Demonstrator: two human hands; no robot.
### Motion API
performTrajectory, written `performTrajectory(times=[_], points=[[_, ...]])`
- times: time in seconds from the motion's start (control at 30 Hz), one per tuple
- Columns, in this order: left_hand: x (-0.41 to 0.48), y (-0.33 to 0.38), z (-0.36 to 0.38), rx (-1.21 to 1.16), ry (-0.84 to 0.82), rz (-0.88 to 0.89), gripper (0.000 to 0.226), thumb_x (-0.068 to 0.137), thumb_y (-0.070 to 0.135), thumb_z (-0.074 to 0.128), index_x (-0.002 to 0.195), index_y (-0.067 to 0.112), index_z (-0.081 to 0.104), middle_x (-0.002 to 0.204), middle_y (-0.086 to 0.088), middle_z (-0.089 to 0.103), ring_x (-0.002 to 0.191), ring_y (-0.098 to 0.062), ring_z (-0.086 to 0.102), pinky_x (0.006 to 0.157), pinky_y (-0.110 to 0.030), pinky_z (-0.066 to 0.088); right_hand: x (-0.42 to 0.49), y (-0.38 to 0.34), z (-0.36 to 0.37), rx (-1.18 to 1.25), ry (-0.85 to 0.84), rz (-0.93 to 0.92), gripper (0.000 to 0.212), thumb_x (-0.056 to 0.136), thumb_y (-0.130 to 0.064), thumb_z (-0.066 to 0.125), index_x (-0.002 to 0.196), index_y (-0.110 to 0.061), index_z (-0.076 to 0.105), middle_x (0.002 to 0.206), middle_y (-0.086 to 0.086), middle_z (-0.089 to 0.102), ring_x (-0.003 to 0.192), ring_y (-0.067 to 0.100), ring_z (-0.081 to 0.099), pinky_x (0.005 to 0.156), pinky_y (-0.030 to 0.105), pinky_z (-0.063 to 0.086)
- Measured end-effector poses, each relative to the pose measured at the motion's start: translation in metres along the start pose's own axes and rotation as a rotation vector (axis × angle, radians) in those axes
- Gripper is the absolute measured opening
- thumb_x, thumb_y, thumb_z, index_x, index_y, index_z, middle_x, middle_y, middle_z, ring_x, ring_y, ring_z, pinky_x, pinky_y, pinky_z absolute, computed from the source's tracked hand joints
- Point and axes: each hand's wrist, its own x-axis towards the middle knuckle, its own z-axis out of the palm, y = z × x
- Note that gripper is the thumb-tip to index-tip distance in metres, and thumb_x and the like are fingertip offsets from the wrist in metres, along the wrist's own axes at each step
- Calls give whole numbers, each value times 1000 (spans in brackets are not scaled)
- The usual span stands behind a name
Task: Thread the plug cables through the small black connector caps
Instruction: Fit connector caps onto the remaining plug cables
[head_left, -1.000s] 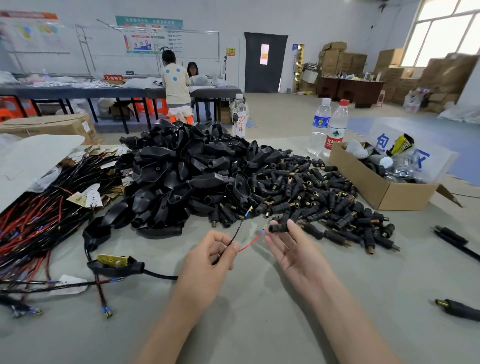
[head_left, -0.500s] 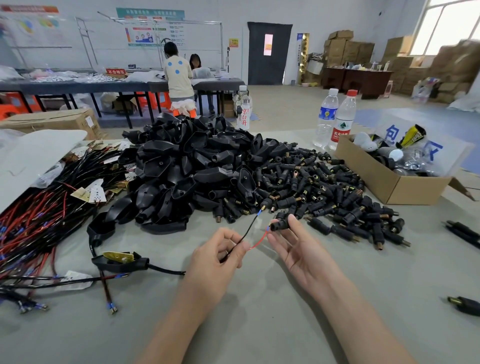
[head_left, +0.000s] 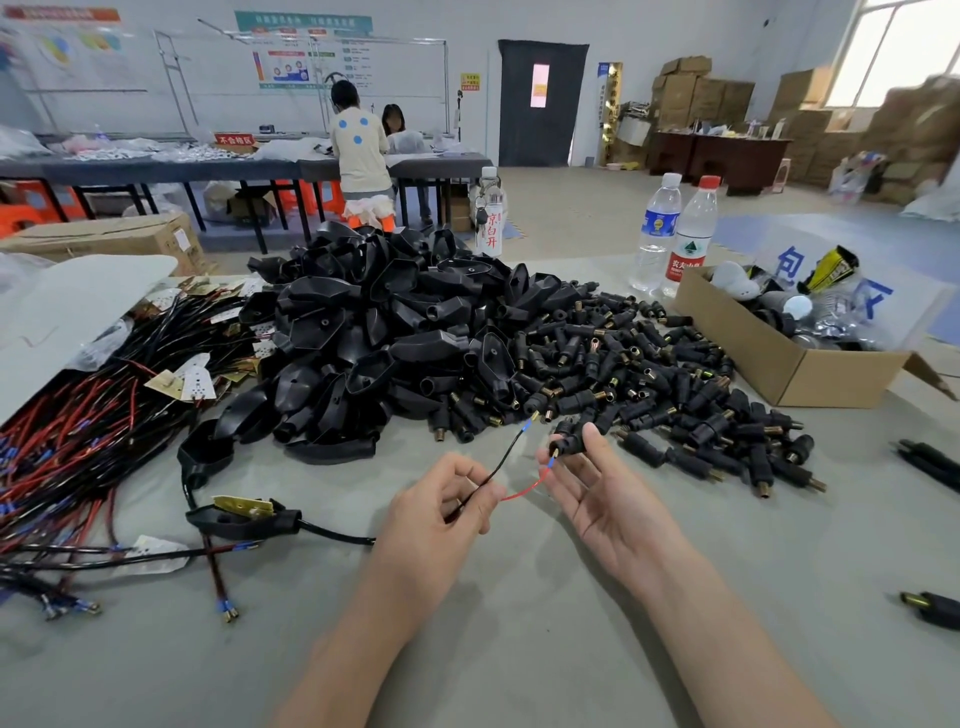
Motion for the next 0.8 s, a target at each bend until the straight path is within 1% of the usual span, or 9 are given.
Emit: performTrajectory(times=[0.13, 0.23, 0.27, 0.4, 0.53, 0.63, 0.7, 0.77, 0.8], points=[[2, -4, -1, 39, 25, -10, 10, 93, 37, 68, 89, 35, 59, 66, 5, 64, 64, -8, 60, 67, -26, 51, -1, -2, -1, -8, -22, 25, 27, 84, -31, 69, 82, -4, 73, 88, 9, 73, 82, 23, 75, 63, 28, 61], [2, -7, -3, 74, 70, -10, 17, 88, 52, 62, 91, 35, 58, 65, 5, 63, 65, -18, 59, 66, -39, 50, -3, -2, -1, -23, -61, 36, 34, 81, -34, 69, 96, -3, 67, 92, 7, 73, 80, 20, 74, 62, 26, 60], [2, -8, -3, 82, 89, -8, 22, 86, 56, 59, 91, 35, 57, 65, 6, 63, 65, -19, 59, 65, -41, 49, -3, -1, -1, -30, -67, 37, 38, 81, -34, 69, 101, -3, 65, 93, 7, 73, 79, 19, 74, 62, 26, 60], [4, -9, -4, 108, 121, -6, 30, 83, 63, 55, 93, 35, 57, 65, 6, 62, 63, -15, 58, 61, -39, 47, -3, -1, -1, -32, -77, 34, 46, 79, -34, 70, 110, -2, 61, 94, 7, 74, 79, 20, 74, 64, 26, 60], [4, -8, -4, 121, 123, -1, 31, 84, 63, 55, 93, 33, 57, 65, 7, 63, 61, -13, 57, 59, -34, 46, -4, -1, -1, -69, -91, -2, 44, 82, -33, 69, 113, -2, 62, 100, 9, 75, 91, 25, 75, 68, 27, 61], [2, -5, -3, 91, 118, 2, 23, 89, 56, 59, 94, 33, 58, 67, 6, 64, 64, -19, 60, 63, -44, 50, -7, 2, 0, -114, -134, -7, 37, 90, -30, 66, 115, -4, 59, 105, 11, 74, 97, 31, 74, 71, 29, 61], [2, -3, -3, 79, 129, 0, 16, 92, 49, 62, 93, 34, 58, 69, 5, 65, 67, -24, 61, 64, -46, 50, -11, 4, 3, -163, -159, -3, 35, 89, -29, 67, 114, -6, 57, 108, 12, 74, 96, 32, 74, 72, 31, 61], [1, -1, -3, 81, 150, 7, 9, 95, 43, 63, 91, 36, 58, 70, 6, 66, 64, -20, 61, 59, -38, 48, -14, 8, 5, -229, -194, 5, 38, 84, -29, 70, 112, -8, 55, 112, 13, 74, 98, 33, 73, 74, 32, 61], [1, 0, -3, 78, 157, 11, 9, 95, 42, 64, 90, 37, 58, 70, 6, 67, 61, -13, 60, 53, -30, 47, -15, 11, 7, -277, -214, 4, 39, 83, -30, 71, 111, -8, 55, 113, 14, 73, 100, 34, 73, 74, 31, 61]])
